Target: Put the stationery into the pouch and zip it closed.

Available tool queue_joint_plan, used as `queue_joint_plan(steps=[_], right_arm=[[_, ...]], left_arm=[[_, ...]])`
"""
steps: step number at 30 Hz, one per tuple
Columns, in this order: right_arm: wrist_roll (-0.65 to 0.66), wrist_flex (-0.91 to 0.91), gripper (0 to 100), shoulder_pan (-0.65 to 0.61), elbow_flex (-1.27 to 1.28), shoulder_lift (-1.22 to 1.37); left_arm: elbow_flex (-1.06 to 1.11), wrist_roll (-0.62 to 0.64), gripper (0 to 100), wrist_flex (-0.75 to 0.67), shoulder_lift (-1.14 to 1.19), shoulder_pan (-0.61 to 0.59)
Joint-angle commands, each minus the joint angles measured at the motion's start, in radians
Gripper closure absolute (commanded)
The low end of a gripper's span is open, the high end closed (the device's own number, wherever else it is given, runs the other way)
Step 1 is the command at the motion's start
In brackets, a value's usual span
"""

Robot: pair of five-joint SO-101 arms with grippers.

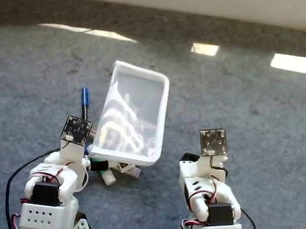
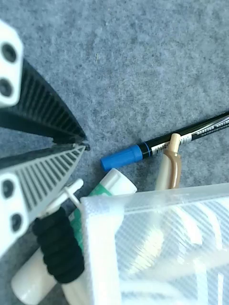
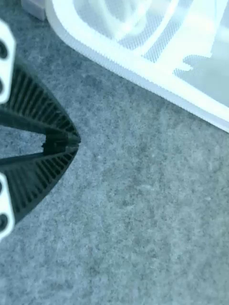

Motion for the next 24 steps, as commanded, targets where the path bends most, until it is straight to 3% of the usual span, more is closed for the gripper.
queue_joint_plan(steps=[1,18,24], right_arm=[[-0.005,0.004,99.4,-0.007,0.139,0.002],[-0.009,0.005,99.4,-0.008,0.139,0.002],[-0.006,0.097,99.4,-0.008,0.139,-0.007]], left_arm=[[0.015,-0.003,100,0.005,-0.002,-0.002],[0.015,-0.003,100,0.005,-0.002,-0.001],[0.015,-0.003,100,0.009,-0.002,0.002]])
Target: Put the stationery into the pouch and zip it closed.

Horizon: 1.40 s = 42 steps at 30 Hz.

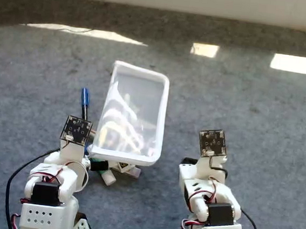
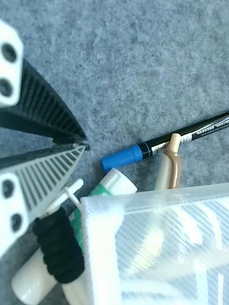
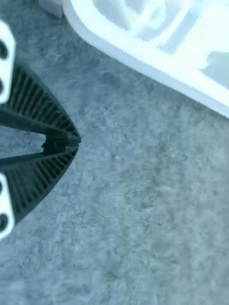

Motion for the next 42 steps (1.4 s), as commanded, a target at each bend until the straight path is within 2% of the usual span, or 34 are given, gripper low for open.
queue_joint_plan(steps=[1,9,15,20,25,28,30,36,42], right_arm=[[-0.005,0.021,99.4,-0.005,0.139,-0.007],[-0.005,0.041,99.4,-0.004,0.139,-0.007],[-0.005,0.042,99.4,0.025,0.139,-0.007],[-0.005,0.025,99.4,0.116,0.130,-0.008],[0.002,-0.002,99.0,0.128,0.019,-0.008],[0.121,0.021,99.0,0.076,-0.104,-0.007],[0.190,0.062,99.0,0.030,-0.185,-0.002],[0.244,0.134,99.0,-0.133,-0.395,0.005],[0.250,0.137,99.0,-0.252,-0.475,0.038]], left_arm=[[0.015,-0.003,100,0.009,-0.002,0.002],[-0.056,-0.005,100,0.009,-0.004,-0.008],[-0.137,-0.006,100,0.003,-0.004,-0.176],[-0.177,-0.006,100,0.009,-0.004,-0.254],[-0.179,-0.034,100,0.006,-0.004,-0.341],[-0.208,-0.147,100,0.025,-0.002,-0.377],[-0.216,-0.147,100,0.046,-0.002,-0.395],[-0.216,-0.152,100,0.046,-0.002,-0.398],[-0.199,-0.153,100,0.046,-0.002,-0.400]])
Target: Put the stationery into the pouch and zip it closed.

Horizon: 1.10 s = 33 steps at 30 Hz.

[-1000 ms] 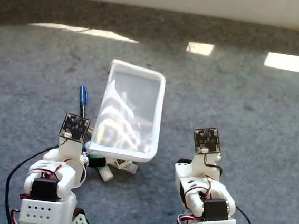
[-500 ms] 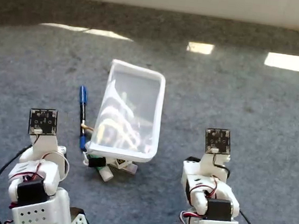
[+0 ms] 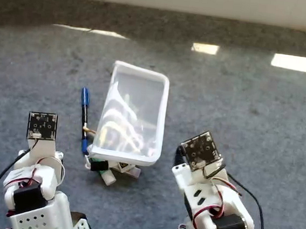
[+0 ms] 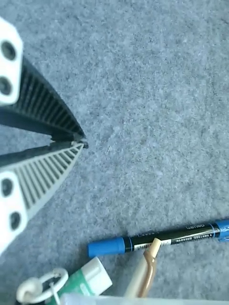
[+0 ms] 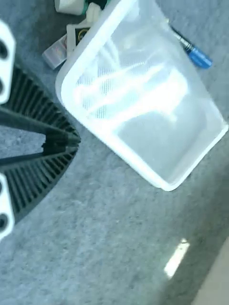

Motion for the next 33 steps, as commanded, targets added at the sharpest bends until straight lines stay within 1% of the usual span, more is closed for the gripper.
queue_joint_plan(steps=[1,6,15,19,22,24,27,30,33], right_arm=[[0.009,0.008,99.0,-0.064,-0.090,0.067],[0.003,0.004,99.1,-0.128,-0.206,0.266],[-0.115,0.002,99.1,-0.397,-0.478,0.716],[-0.193,-0.002,99.1,-0.479,-0.515,0.855],[-0.235,-0.104,99.2,-0.539,-0.455,0.903],[-0.236,-0.206,99.2,-0.558,-0.378,0.917],[-0.235,-0.314,99.2,-0.552,-0.291,0.946],[-0.235,-0.329,99.2,-0.539,-0.245,0.995],[-0.235,-0.357,99.2,-0.513,-0.263,1.066]], left_arm=[[-0.038,-0.008,100,0.002,-0.002,-0.010],[-0.038,-0.008,100,0.002,-0.002,-0.007],[-0.035,-0.008,100,0.002,-0.002,-0.007],[-0.035,-0.008,100,0.002,-0.002,-0.007],[-0.035,-0.008,100,0.002,-0.002,-0.007],[-0.035,-0.008,100,0.002,-0.002,-0.007],[-0.035,-0.008,100,0.002,-0.002,-0.007],[-0.035,-0.008,100,0.002,-0.002,-0.007],[-0.035,-0.008,100,0.002,-0.002,-0.007]])
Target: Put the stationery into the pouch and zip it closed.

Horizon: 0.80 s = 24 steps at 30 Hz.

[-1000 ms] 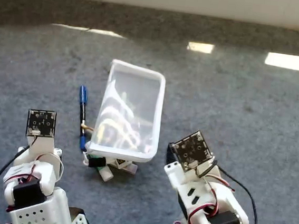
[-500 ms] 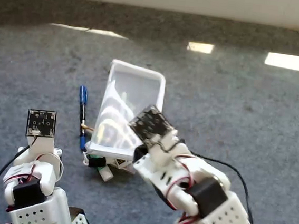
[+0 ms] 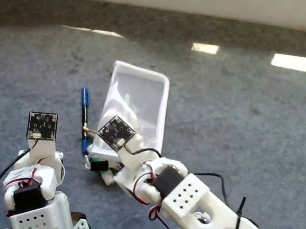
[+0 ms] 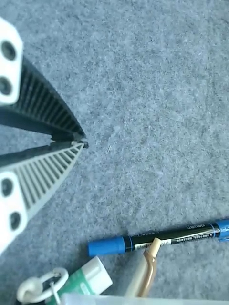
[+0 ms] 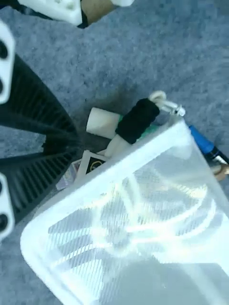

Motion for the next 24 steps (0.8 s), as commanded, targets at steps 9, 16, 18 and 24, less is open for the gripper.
queue_joint_plan(steps=[9,16,18,24], right_arm=[[-0.011,-0.243,99.2,0.200,-0.031,0.197],[-0.015,-0.369,99.2,0.268,-0.031,0.197],[-0.015,-0.407,99.2,0.285,-0.031,0.197],[-0.011,-0.496,98.8,0.317,-0.028,0.206]], left_arm=[[-0.033,-0.008,100,0.002,-0.002,-0.007],[-0.033,-0.008,100,0.002,-0.002,-0.007],[-0.033,-0.008,100,0.002,-0.002,-0.007],[-0.033,-0.008,100,0.002,-0.002,-0.007]])
